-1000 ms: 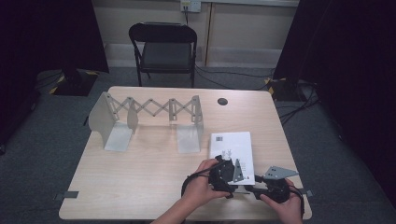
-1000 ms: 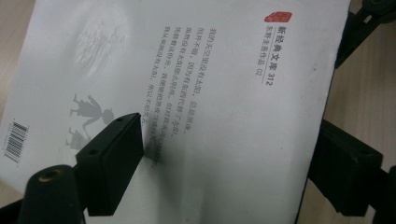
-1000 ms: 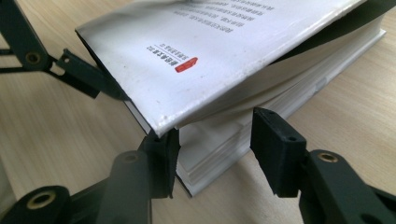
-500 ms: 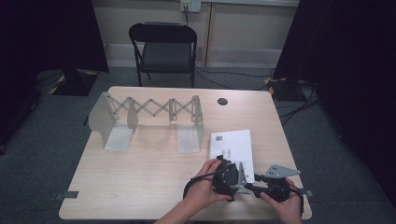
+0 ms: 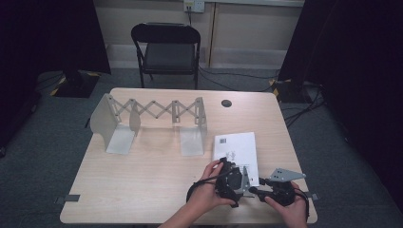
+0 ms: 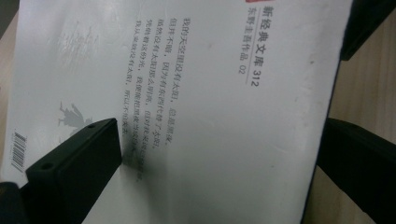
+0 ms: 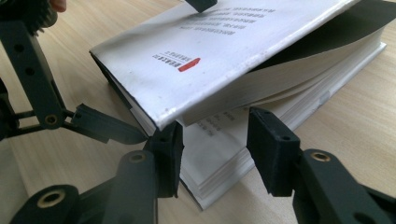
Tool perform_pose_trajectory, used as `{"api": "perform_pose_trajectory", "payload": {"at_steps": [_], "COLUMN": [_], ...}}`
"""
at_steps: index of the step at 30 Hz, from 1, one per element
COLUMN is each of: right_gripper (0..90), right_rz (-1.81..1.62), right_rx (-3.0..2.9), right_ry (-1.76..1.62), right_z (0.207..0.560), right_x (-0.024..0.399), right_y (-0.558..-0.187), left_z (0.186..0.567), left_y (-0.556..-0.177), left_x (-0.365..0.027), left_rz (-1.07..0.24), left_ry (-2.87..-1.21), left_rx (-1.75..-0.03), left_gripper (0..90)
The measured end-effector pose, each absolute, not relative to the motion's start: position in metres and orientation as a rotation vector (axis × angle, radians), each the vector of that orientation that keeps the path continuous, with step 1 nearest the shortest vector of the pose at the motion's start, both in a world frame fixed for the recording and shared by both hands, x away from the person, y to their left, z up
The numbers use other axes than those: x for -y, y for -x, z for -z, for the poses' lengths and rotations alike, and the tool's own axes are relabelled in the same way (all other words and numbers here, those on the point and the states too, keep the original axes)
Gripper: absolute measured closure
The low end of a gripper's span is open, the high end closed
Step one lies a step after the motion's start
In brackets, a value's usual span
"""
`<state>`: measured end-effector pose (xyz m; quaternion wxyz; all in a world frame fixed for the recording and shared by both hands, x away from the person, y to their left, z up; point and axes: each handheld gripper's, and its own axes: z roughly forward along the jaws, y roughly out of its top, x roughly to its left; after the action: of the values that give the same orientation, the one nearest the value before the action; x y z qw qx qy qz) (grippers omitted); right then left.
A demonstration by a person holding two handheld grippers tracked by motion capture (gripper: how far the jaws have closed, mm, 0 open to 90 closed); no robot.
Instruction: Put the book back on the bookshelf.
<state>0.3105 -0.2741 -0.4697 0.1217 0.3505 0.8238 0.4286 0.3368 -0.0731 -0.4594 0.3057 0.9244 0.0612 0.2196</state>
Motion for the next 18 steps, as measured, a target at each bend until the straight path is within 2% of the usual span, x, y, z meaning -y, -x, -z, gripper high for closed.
{"api": "perform_pose_trajectory", "payload": {"at_steps": [3,9,13,18], "right_gripper": [56.4,56.4,56.4,56.4], "right_rz": [-1.242,-1.261,-1.270,-1.264], "right_rx": [-2.408,-2.404,-2.411,-2.412], "right_ry": [-1.018,-1.039,-1.027,-1.022], "right_z": [0.470,0.471,0.472,0.471], "right_x": [0.274,0.275,0.275,0.274], "right_y": [-0.310,-0.310,-0.310,-0.309], "left_z": [0.458,0.462,0.461,0.458], "left_y": [-0.339,-0.341,-0.345,-0.349], "left_x": [0.072,0.074,0.073,0.071], "left_rz": [-0.556,-0.618,-0.567,-0.586], "left_ry": [-2.440,-2.461,-2.443,-2.462], "left_rx": [-0.175,-0.119,-0.154,-0.133], "left_gripper": [2.1,0.0,0.0,6.8]}}
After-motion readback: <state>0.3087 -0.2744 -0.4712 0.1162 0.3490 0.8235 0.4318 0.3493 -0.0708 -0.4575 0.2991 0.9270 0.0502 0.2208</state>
